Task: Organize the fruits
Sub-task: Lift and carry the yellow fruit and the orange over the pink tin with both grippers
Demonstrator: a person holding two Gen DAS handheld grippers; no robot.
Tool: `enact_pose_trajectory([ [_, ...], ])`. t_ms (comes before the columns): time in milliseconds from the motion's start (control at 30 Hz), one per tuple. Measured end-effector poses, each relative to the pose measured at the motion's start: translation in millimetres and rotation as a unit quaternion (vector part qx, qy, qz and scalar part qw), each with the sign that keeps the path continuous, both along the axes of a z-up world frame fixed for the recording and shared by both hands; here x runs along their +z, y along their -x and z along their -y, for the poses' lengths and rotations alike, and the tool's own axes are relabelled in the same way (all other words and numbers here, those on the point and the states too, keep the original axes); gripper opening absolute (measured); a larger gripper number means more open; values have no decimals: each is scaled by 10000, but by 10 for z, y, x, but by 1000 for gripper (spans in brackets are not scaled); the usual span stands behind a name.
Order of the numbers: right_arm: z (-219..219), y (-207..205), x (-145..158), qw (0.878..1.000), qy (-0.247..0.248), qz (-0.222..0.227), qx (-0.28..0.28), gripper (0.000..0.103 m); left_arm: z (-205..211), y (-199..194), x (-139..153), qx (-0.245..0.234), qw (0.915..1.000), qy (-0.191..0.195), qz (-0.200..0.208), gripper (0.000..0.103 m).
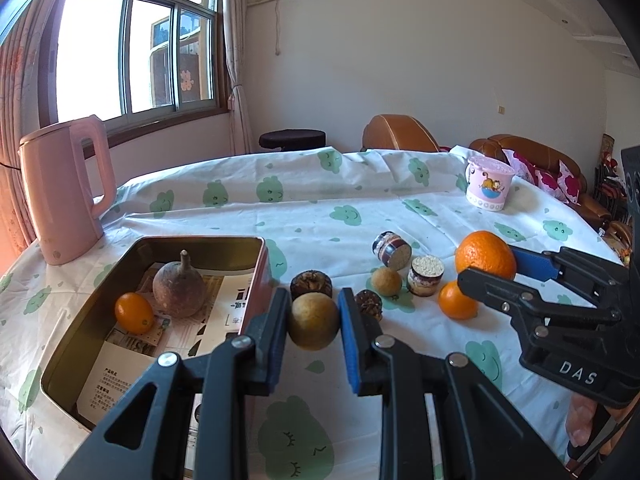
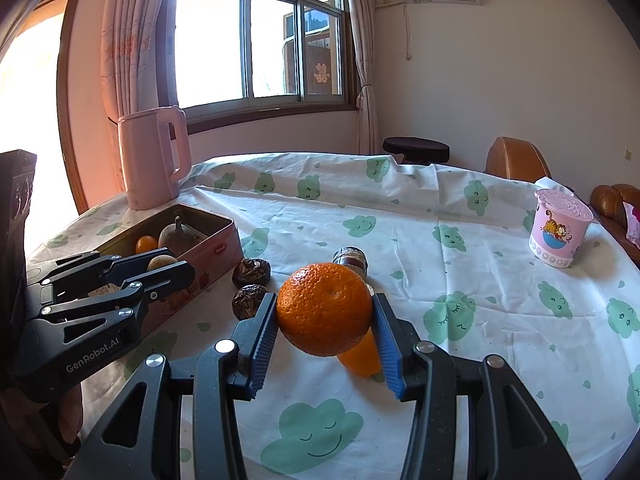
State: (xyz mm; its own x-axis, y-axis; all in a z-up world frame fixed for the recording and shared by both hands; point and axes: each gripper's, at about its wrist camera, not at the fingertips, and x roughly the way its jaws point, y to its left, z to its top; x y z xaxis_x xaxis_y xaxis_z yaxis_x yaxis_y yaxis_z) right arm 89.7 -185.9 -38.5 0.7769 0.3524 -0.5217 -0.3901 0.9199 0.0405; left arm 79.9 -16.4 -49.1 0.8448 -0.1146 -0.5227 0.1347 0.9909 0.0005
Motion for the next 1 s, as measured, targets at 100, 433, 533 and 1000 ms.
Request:
enact_pose_trajectory([
  [100, 5, 19, 10, 10000, -16, 49, -6, 48, -8, 21, 12, 19, 10000, 11, 59, 26],
  [433, 16, 73, 46, 9997, -64, 223, -22, 48, -31, 45, 38, 69, 9998, 65, 174, 26],
  [533, 18, 92, 54, 9996, -77, 278, -25, 48, -39, 56, 51, 83, 9997, 79, 222, 26],
  [1000, 46, 165, 90, 9987, -144, 484, -43, 48, -58, 133, 89, 171, 9987, 95, 467, 26],
])
